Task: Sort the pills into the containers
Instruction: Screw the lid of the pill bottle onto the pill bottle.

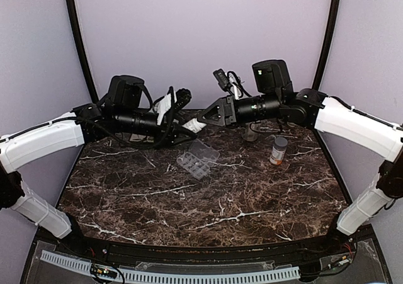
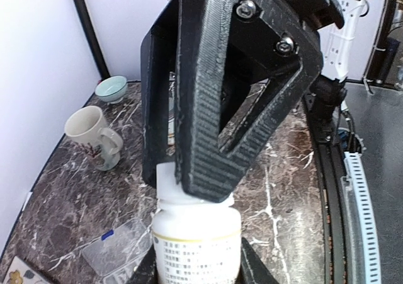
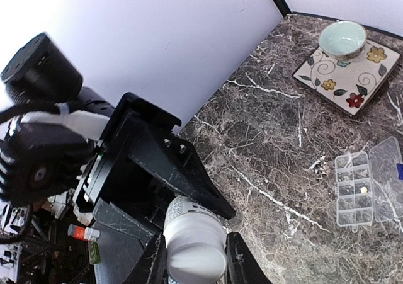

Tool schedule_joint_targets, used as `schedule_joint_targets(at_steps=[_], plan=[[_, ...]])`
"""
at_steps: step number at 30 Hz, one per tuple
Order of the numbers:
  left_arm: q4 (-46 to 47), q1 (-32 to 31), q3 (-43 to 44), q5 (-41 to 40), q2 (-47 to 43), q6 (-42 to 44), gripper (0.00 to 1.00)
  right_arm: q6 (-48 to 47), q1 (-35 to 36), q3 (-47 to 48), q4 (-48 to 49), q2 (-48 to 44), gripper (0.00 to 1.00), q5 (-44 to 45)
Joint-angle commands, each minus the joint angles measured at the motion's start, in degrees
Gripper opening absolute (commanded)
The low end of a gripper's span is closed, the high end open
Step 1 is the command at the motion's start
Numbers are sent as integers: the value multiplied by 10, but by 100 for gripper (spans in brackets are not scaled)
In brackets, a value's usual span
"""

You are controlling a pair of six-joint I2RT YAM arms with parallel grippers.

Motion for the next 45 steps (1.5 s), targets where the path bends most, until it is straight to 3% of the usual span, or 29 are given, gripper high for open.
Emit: schedule_joint_targets(at_steps=[1,13,20,27,30,34,45], plan=[[201,-64,-33,-141,-36,55,0,34,19,11,-6,46,0,9],[510,-166,-169,-411,-62,197,0,82,18,24,-1,90,0,35],[659,-213,-202,-491,-33,293,0,96,19,40,-8,106,0,52],[634,-214,-212,-485,-48,271,0,96,19,43,-6,97,0,68],[601,-213,-210,-478,-56,258,0,92,19,41,7,84,24,75],[553,-206,-209,-462,-66,229,0,82,19,26,40,55,43,88],[431,-163,-208,-419,-92,123,0,47,19,-8,66,-49,54,125]])
